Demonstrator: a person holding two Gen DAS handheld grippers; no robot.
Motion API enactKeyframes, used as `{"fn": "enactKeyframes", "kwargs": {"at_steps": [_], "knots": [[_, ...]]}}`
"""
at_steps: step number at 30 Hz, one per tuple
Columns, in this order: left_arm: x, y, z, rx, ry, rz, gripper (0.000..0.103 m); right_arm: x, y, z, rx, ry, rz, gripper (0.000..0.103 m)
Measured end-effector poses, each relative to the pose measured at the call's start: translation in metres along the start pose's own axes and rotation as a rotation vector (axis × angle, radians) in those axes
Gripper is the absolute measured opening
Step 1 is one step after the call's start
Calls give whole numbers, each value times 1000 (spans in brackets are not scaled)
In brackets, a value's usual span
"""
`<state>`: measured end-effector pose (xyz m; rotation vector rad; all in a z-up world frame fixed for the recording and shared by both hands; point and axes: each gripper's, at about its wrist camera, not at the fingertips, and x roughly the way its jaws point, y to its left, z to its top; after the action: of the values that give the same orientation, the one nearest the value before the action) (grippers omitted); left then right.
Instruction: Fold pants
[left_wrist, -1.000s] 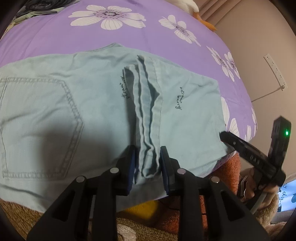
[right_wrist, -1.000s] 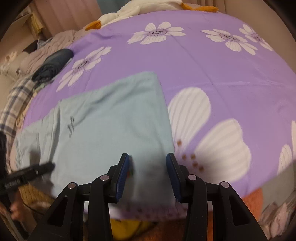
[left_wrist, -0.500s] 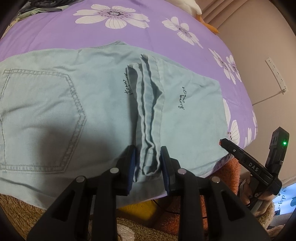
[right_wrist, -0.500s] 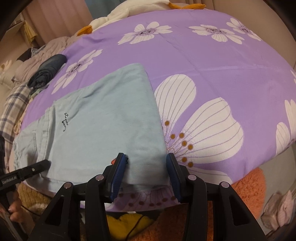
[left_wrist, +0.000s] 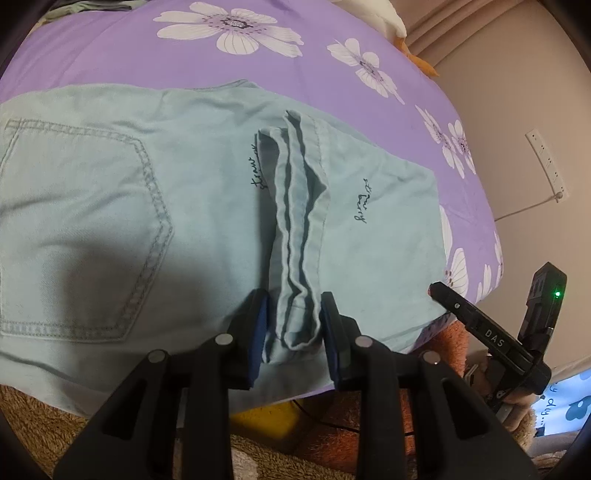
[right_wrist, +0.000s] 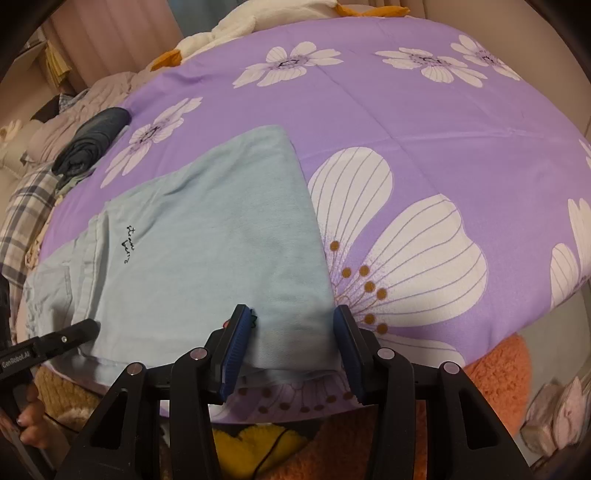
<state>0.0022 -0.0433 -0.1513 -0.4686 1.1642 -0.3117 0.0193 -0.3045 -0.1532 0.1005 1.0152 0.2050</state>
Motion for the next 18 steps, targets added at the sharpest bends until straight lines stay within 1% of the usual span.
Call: {"fn": "enactKeyframes", "kwargs": {"at_steps": [18], "knots": [[-4,5,0,-35,-4,-16,29,1,0,1,5,3,-5,48]]}}
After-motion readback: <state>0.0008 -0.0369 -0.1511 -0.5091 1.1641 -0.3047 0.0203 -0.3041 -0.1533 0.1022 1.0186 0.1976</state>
